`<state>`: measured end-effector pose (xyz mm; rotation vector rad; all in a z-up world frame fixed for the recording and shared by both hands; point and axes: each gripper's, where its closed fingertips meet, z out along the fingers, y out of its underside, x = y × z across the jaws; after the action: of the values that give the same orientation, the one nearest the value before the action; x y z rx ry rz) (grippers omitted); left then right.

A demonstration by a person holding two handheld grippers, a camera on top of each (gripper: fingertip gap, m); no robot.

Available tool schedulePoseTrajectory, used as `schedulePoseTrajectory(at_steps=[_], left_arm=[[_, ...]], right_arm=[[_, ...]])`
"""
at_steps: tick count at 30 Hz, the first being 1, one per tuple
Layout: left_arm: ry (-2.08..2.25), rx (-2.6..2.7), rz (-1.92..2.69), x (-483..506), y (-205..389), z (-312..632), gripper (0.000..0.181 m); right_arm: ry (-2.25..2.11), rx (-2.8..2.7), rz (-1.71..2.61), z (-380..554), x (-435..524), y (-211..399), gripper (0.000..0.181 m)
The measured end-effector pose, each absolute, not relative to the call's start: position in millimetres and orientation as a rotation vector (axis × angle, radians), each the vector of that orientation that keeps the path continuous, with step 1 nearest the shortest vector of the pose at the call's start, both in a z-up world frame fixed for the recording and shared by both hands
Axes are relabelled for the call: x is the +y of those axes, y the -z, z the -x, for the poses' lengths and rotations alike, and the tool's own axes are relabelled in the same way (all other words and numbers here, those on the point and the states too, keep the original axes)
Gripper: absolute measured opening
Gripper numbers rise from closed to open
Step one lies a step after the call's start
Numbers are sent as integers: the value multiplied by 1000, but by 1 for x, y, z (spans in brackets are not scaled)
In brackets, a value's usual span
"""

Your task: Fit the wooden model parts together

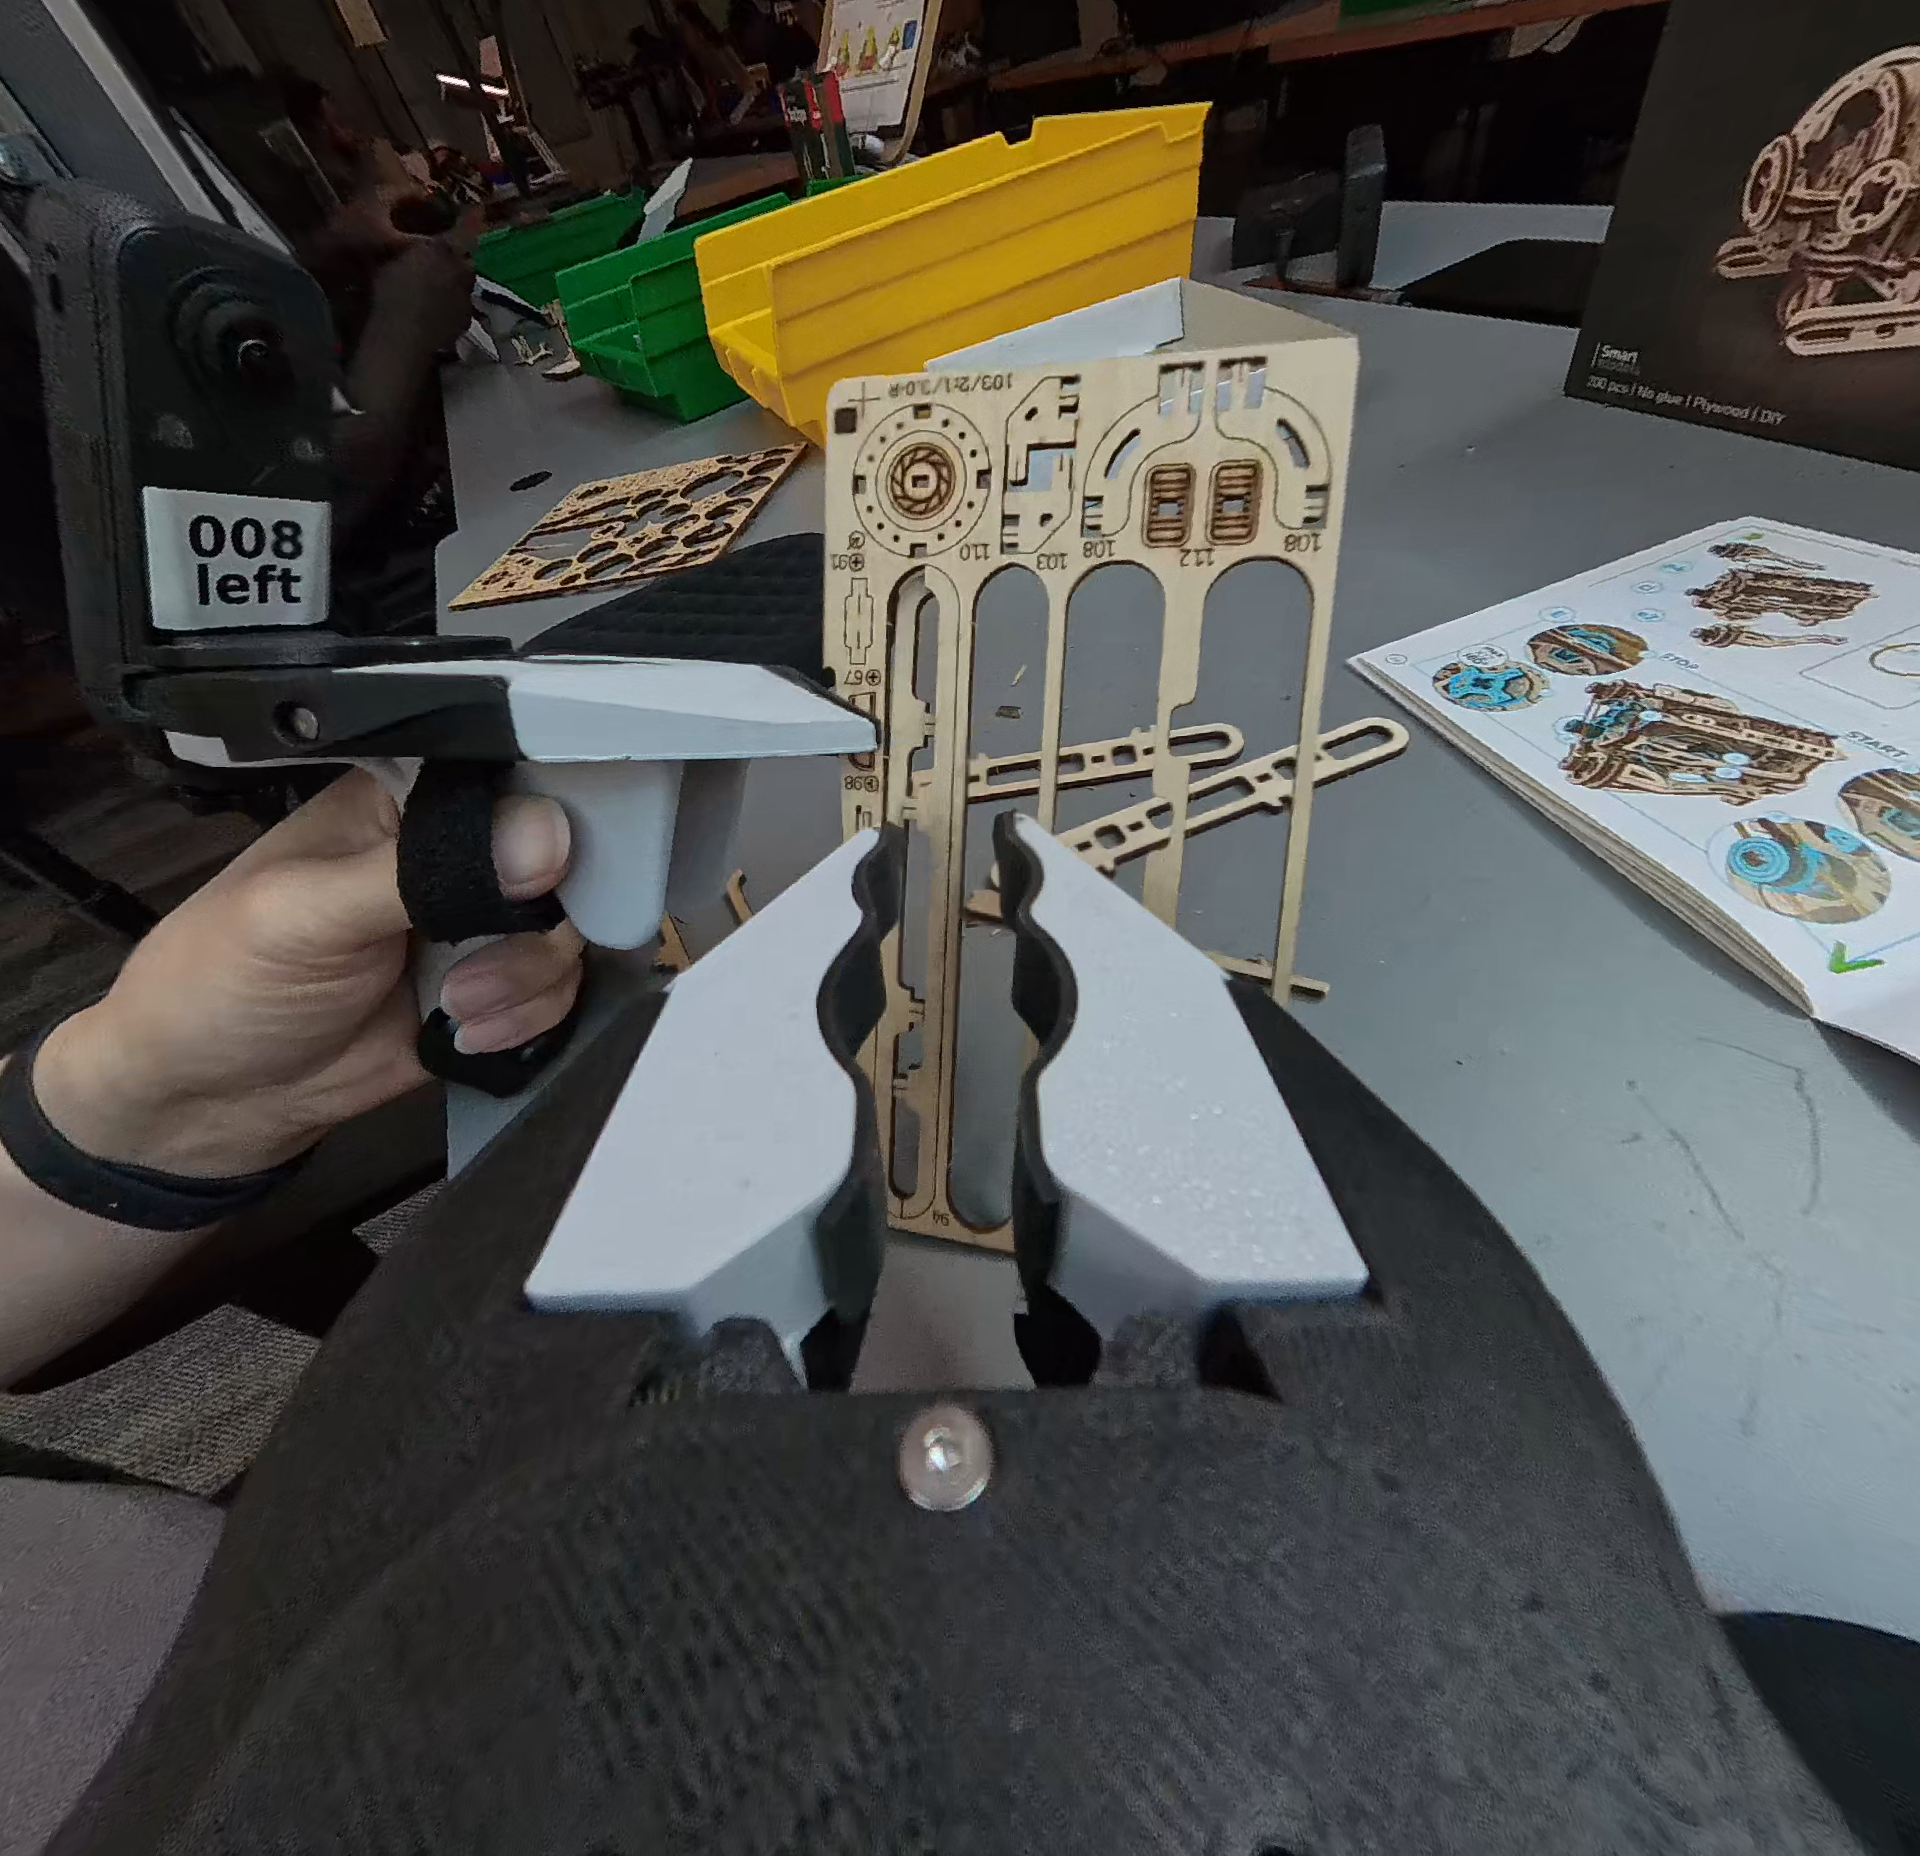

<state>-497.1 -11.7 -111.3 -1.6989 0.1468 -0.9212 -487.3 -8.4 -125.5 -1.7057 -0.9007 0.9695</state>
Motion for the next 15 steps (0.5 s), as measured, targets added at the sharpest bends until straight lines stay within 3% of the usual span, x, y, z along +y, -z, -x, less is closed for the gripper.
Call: schedulePoseTrajectory(at_steps=[15], left_arm=[[963,165,1690,-15,110,496,0]], right_arm=[[-1104,-956,1701,491,-14,127,10]])
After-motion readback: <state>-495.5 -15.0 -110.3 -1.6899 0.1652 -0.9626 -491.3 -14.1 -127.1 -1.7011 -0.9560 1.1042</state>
